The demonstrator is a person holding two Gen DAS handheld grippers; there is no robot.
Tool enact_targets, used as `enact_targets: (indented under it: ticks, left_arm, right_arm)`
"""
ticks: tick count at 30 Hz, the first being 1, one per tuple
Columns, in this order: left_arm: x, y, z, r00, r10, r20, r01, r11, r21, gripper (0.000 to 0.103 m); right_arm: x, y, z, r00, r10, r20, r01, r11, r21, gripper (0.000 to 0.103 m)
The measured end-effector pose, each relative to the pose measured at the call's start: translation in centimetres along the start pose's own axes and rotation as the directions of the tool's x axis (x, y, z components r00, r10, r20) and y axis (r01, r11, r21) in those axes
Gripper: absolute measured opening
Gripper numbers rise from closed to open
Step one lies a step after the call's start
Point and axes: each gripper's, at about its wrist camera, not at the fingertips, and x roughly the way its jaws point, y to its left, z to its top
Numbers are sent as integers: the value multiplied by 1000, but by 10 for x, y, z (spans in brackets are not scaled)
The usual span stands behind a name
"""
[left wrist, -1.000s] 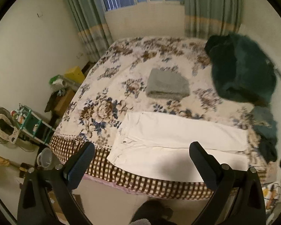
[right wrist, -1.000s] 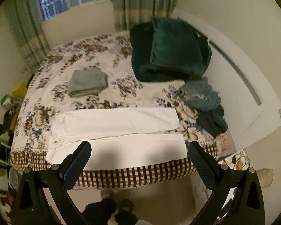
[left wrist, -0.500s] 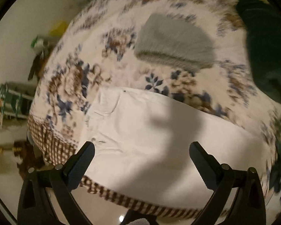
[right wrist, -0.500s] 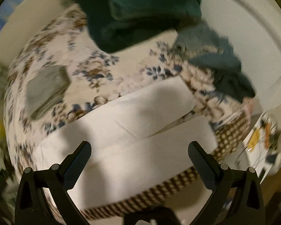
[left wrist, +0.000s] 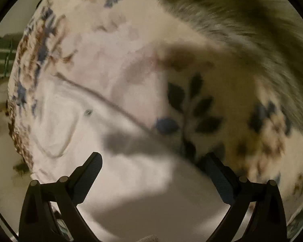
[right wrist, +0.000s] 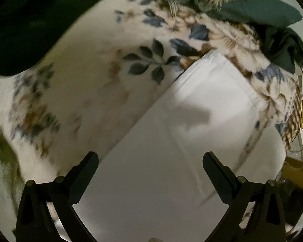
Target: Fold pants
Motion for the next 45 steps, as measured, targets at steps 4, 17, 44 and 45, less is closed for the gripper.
enact_targets:
  ticks: [4, 17, 44, 45]
  left_arm:
    - [10, 5, 3, 1000, -21, -1, 21, 999, -41, 98]
    - [-88, 81, -90, 935, -263, 238, 274, 962, -13, 10]
    - [45, 279, -320, 892, -361, 272, 405, 906, -126, 7]
    - [40, 279, -322, 893, -355, 277, 399, 909, -121, 8]
  right_arm:
    - [33, 5, 9, 998, -33, -47, 35, 999, 37, 103]
    - [8, -11, -15, 992, 126, -31, -126, 992, 4, 5]
    - [15, -322, -166, 969, 217, -117, -235, 957, -169, 27]
    - [11, -330, -166, 963, 247, -108, -262, 953, -152, 34]
